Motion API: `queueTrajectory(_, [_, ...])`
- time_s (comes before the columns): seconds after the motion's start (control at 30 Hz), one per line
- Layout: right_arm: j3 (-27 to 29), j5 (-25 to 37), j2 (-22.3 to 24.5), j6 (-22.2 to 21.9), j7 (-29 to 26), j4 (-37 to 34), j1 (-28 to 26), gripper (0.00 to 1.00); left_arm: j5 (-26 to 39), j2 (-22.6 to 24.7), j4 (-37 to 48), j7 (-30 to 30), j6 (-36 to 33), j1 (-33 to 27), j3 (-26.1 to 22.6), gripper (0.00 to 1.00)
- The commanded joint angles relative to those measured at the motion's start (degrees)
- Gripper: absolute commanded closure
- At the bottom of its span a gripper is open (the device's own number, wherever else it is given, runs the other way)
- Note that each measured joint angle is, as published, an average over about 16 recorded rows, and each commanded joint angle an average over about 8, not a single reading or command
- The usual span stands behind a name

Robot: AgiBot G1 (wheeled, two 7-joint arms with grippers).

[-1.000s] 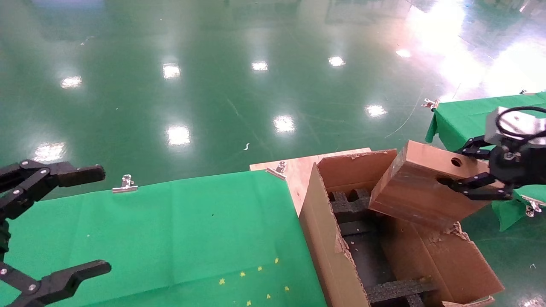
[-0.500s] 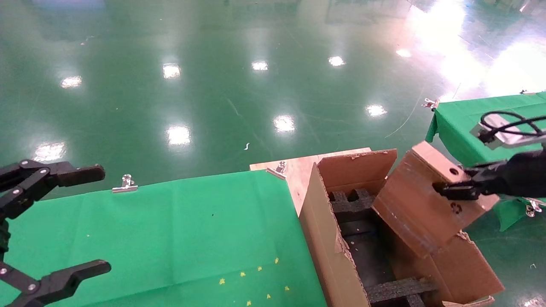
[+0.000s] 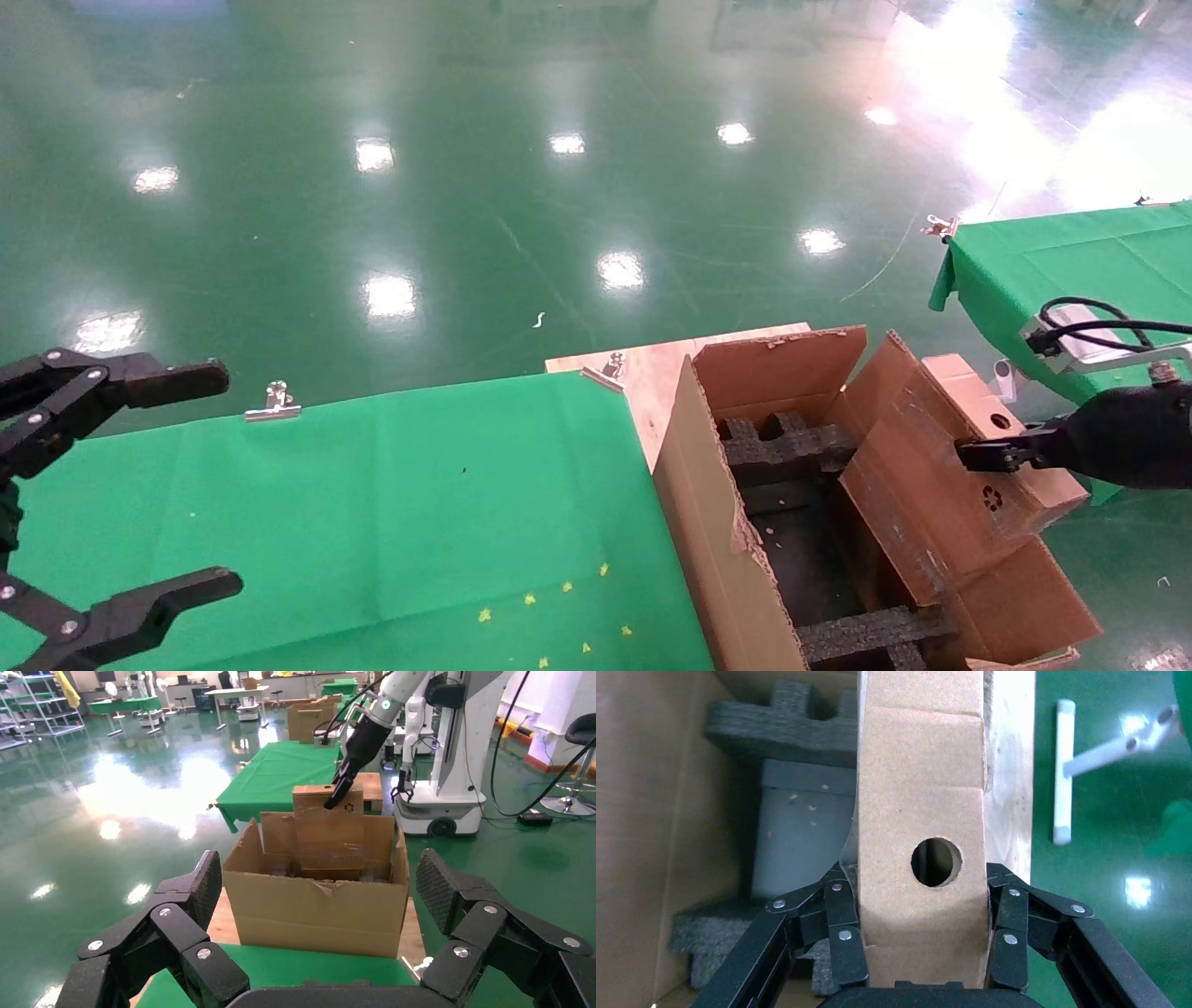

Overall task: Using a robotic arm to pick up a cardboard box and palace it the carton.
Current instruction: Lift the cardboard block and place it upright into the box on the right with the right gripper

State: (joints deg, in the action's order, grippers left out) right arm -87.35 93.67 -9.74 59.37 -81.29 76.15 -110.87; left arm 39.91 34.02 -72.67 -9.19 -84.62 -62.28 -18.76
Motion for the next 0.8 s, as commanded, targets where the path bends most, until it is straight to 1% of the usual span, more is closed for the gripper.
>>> queueTrajectory(0.03, [-0.64,2.11,-0.37,-0.81,-3.98,0.94,0.64,1.00,0.00,0.00,0.00,0.00,0.00,0.00,0.00,0.00])
queueTrajectory(0.23, [-1.87,7.99,-2.76,-2.14,-12.13,1.23,1.86,1.00,-0.01,0.00,0.00,0.00,0.00,0.00,-0.01,0.00])
queueTrajectory(0.5, [-3.48,15.47,-5.36,-4.90,-21.03,1.60,4.20,1.00,-0.01,-0.01,0.00,0.01,0.01,0.00,-0.02,0.00])
queueTrajectory(0.63, [-4.20,18.27,-6.34,-6.61,-24.25,1.78,5.59,1.00,-0.02,-0.01,0.00,0.01,0.01,-0.01,-0.02,0.00])
queueTrajectory(0.8, [-4.87,20.49,-7.67,-8.11,-26.24,1.94,6.91,1.00,-0.02,-0.01,0.00,0.02,0.01,-0.01,-0.03,0.00])
